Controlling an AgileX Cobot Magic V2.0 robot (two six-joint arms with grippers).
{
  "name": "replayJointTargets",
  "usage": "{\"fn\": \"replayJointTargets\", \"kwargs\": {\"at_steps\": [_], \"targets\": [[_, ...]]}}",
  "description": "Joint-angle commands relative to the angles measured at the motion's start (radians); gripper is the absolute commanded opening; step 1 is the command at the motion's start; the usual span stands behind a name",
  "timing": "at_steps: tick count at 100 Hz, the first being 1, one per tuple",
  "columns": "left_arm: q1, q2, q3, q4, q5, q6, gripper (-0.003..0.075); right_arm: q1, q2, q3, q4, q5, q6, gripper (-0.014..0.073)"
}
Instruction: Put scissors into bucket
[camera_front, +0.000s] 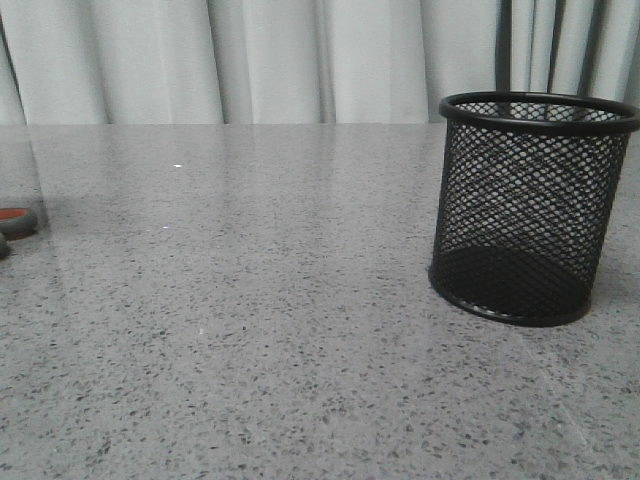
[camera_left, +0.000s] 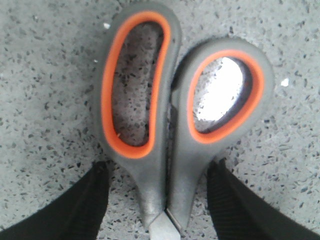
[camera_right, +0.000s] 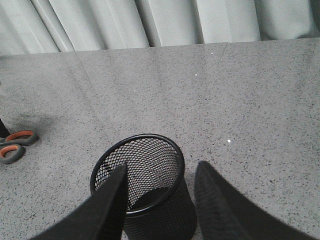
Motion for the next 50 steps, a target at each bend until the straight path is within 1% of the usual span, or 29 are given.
{"fn": "replayJointTargets", "kwargs": {"at_steps": [1,21,28,33,40,50], "targets": [[-0.001,-0.003,-0.012,-0.022,-0.034,-0.002,0.041,-0.001,0.011,-0.037,-0.007,-0.06,-0.004,0.028],[-0.001,-0.002,-0.012,-0.045,-0.034,-0.002,0.0403,-0.001,0.011,-0.037,-0.007,-0.048,-0.004,0.028],[-0.001,-0.002,-0.012,-0.063,-0.027,-0.002,0.0384,-0.001,0.011,-0.037,-0.007,-0.047,-0.004,0.028],[-0.001,-0.002,-0.012,-0.075,-0.019,-0.002,0.0356,-0.001,0.011,-0.037,-0.007,-0.047,-0.004,0.028],[-0.001,-0.002,-0.012,-0.075,-0.005,-0.002,0.0298,-0.001,0.011,-0.037,-0.007,-0.047,-0.004,0.028],[-0.001,-0.002,-0.012,-0.079,-0.001,-0.004,0.0195,-0.001,0.011,-0.037,-0.007,-0.045,-0.004,0.028]]}}
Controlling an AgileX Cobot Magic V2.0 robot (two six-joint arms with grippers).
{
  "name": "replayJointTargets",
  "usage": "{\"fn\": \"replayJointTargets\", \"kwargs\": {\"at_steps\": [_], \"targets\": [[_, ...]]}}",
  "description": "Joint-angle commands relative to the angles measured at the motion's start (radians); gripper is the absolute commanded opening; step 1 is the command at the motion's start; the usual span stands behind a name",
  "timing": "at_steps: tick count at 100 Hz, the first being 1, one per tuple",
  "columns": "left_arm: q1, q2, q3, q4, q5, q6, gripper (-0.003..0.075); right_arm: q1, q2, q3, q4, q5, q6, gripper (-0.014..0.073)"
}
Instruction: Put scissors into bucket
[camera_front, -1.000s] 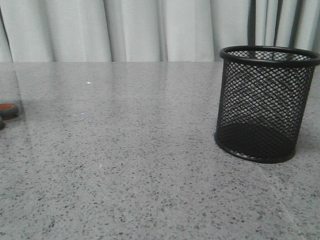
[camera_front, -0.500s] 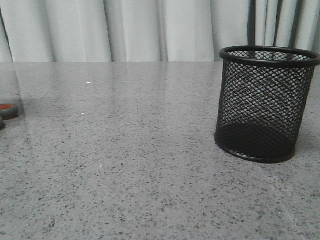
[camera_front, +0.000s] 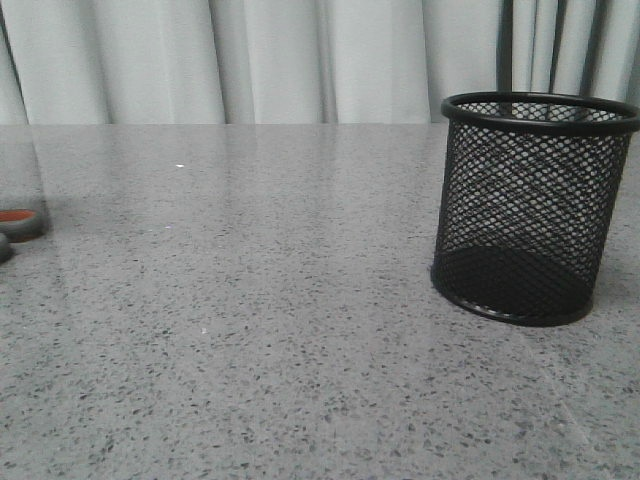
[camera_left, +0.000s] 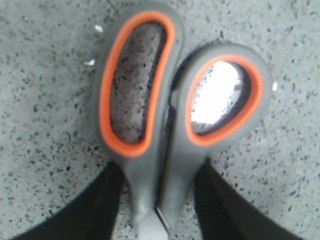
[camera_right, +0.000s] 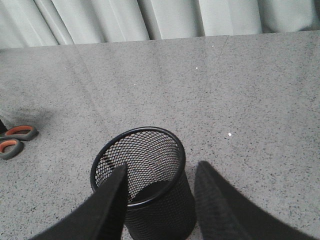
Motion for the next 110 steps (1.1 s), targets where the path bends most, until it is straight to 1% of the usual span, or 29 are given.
{"fn": "replayJointTargets", "kwargs": {"at_steps": [1,2,13,21,34,63,79,91,95,102,110], "targets": [[-0.002,-0.008,-0.01,-0.045,-0.018,-0.004,0.0181,-0.001,0.011,-0.037,-0.007,-0.063,-0.004,0.028],[-0.002,-0.008,-0.01,-0.047,-0.018,-0.004,0.0181,-0.001,0.011,-0.037,-0.007,-0.063,-0.004,0.028],[-0.002,-0.012,-0.01,-0.06,-0.018,-0.004,0.0083,-0.001,0.011,-0.037,-0.007,-0.057,-0.004,0.028],[-0.002,-0.015,-0.01,-0.06,-0.016,-0.006,0.0033,0.004,0.011,-0.037,-0.007,-0.054,-0.004,0.028],[-0.002,-0.027,-0.01,-0.066,-0.016,-0.008,-0.0022,0.013,0.011,-0.037,-0.007,-0.053,-0.004,0.028],[-0.002,-0.107,-0.01,-0.068,-0.051,-0.008,-0.0021,0.015,0.011,-0.037,-0.007,-0.053,-0.004,0.028],[-0.002,-0.182,-0.01,-0.114,-0.077,-0.008,-0.0021,0.015,0.011,-0.037,0.002,-0.053,-0.004,0.028],[-0.002,-0.255,-0.01,-0.172,-0.12,-0.008,-0.0021,0.026,0.011,-0.037,0.051,-0.065,-0.004,0.028],[-0.005,-0.278,-0.01,-0.198,-0.135,-0.008,-0.0021,0.037,0.011,-0.037,0.072,-0.072,-0.023,0.028],[-0.009,-0.321,-0.01,-0.229,-0.156,-0.008,-0.0021,0.065,0.011,-0.04,0.13,-0.089,-0.069,0.028],[-0.034,-0.371,-0.01,-0.247,-0.171,-0.008,-0.0021,0.108,0.011,-0.04,0.226,-0.121,-0.118,0.0282]]}}
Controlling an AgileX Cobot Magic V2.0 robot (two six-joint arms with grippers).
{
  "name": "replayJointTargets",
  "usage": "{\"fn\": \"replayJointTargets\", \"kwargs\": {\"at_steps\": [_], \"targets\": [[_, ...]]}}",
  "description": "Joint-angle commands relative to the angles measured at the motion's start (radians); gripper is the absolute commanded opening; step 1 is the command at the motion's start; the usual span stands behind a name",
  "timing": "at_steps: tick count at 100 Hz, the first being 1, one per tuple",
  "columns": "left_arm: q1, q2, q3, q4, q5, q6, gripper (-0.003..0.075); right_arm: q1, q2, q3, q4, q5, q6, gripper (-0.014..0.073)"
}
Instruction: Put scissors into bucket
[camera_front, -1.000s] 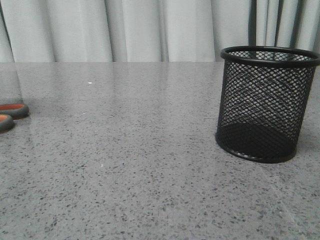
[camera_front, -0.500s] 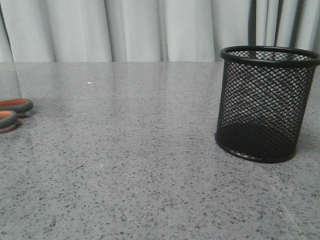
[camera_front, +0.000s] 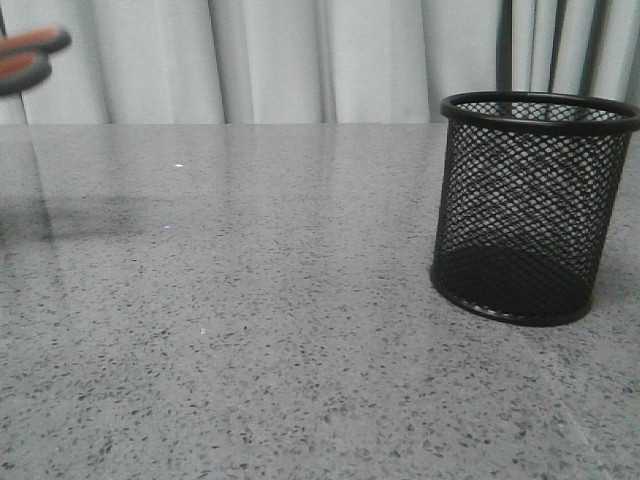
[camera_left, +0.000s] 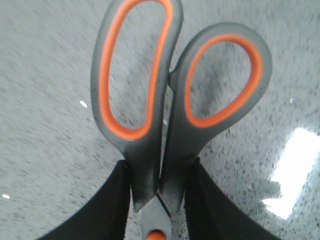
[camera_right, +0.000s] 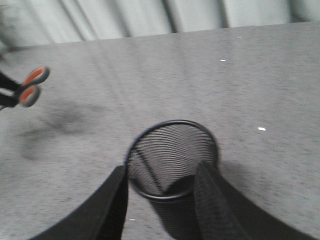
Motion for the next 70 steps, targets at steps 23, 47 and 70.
{"fn": "replayJointTargets", "kwargs": {"at_steps": [23,47,70], "targets": [[-0.185,-0.18,-0.022,-0.104,-0.07,-0.008,-0.0021,0.22,0.033,-0.044,0.188,-0.227,-0.068,0.0447],[-0.433,-0.245,-0.022,-0.148,-0.16,-0.008,-0.0021,0.388,0.225,-0.18,0.19,-0.205,-0.068,0.0527],[-0.602,-0.25,-0.022,-0.146,-0.226,-0.008,-0.0021,0.441,0.441,-0.298,0.19,-0.238,-0.068,0.0527]]}}
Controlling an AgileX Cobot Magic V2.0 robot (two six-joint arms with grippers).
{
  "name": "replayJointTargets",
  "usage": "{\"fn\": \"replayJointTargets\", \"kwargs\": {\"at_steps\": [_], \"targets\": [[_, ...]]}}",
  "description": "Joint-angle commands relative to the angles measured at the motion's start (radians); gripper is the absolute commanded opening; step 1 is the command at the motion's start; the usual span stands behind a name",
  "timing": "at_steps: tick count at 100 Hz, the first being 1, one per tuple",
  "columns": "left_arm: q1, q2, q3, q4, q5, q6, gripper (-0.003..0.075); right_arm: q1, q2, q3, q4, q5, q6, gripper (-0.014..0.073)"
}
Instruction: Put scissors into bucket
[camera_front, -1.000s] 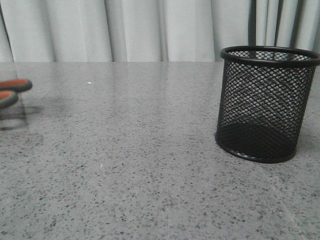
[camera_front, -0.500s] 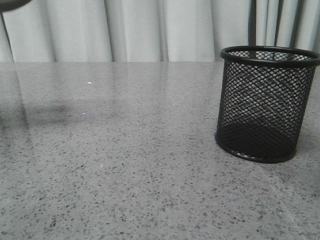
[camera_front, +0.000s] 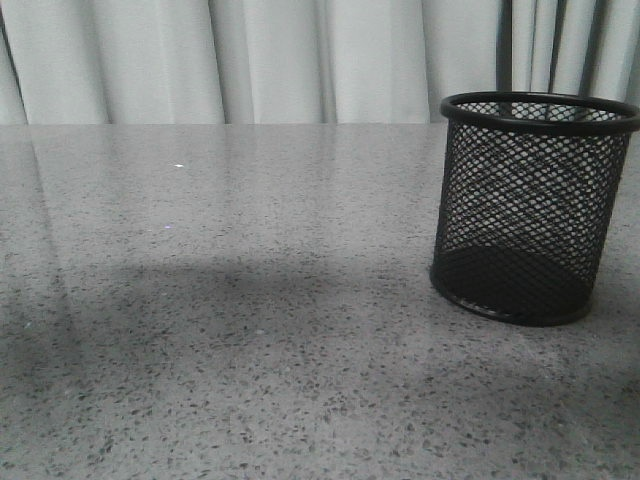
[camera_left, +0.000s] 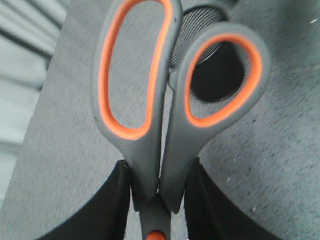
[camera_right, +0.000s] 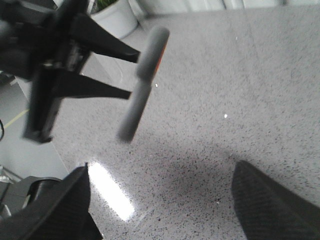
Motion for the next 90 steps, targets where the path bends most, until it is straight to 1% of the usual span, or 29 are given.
{"fn": "replayJointTargets", "kwargs": {"at_steps": [1,10,30,39,45,52,59,63,65,66,68,74,85,90], "targets": [[-0.047,-0.017,-0.024,-0.044,-0.09,-0.008,-0.0021,0.007,0.07,-0.077,0.009,-0.091,-0.016,0.0527],[-0.072,-0.017,-0.024,-0.044,-0.092,-0.008,-0.0021,0.009,0.122,-0.122,0.009,-0.098,-0.016,0.0527],[-0.074,-0.017,-0.024,-0.046,-0.092,-0.008,-0.0021,0.009,0.206,-0.232,0.016,-0.103,-0.016,0.0526],[-0.074,-0.017,-0.024,-0.046,-0.092,-0.008,-0.0021,0.009,0.238,-0.255,0.017,-0.103,-0.016,0.0512],[-0.074,-0.017,-0.024,-0.046,-0.093,-0.008,-0.0021,0.009,0.259,-0.265,0.028,-0.099,-0.016,0.0485],[-0.074,-0.017,-0.024,-0.046,-0.096,-0.008,-0.0021,0.009,0.283,-0.268,0.061,-0.091,-0.016,0.0413],[-0.074,-0.017,-0.024,-0.046,-0.105,-0.008,-0.0021,0.009,0.303,-0.268,0.086,-0.089,-0.016,0.0288],[-0.074,-0.019,-0.024,-0.046,-0.11,-0.008,-0.0021,0.009,0.312,-0.268,0.095,-0.089,-0.016,0.0195],[-0.074,-0.019,-0.024,-0.046,-0.112,-0.008,-0.0021,0.009,0.314,-0.268,0.095,-0.089,-0.016,0.0129],[-0.074,-0.019,-0.024,-0.046,-0.112,-0.008,-0.0021,0.009,0.314,-0.268,0.095,-0.089,-0.016,0.0129],[-0.074,-0.022,-0.024,-0.046,-0.115,-0.008,-0.0021,0.009,0.319,-0.268,0.095,-0.089,-0.016,0.006],[-0.074,-0.021,-0.024,-0.044,-0.115,-0.008,-0.0021,0.009,0.322,-0.268,0.095,-0.093,-0.016,-0.0071],[-0.072,-0.029,-0.024,-0.04,-0.125,-0.008,-0.0018,0.009,0.322,-0.268,0.091,-0.114,-0.016,-0.0066],[-0.072,-0.036,-0.024,-0.042,-0.134,-0.008,0.0001,0.007,0.322,-0.269,0.091,-0.119,-0.016,-0.0066]]}}
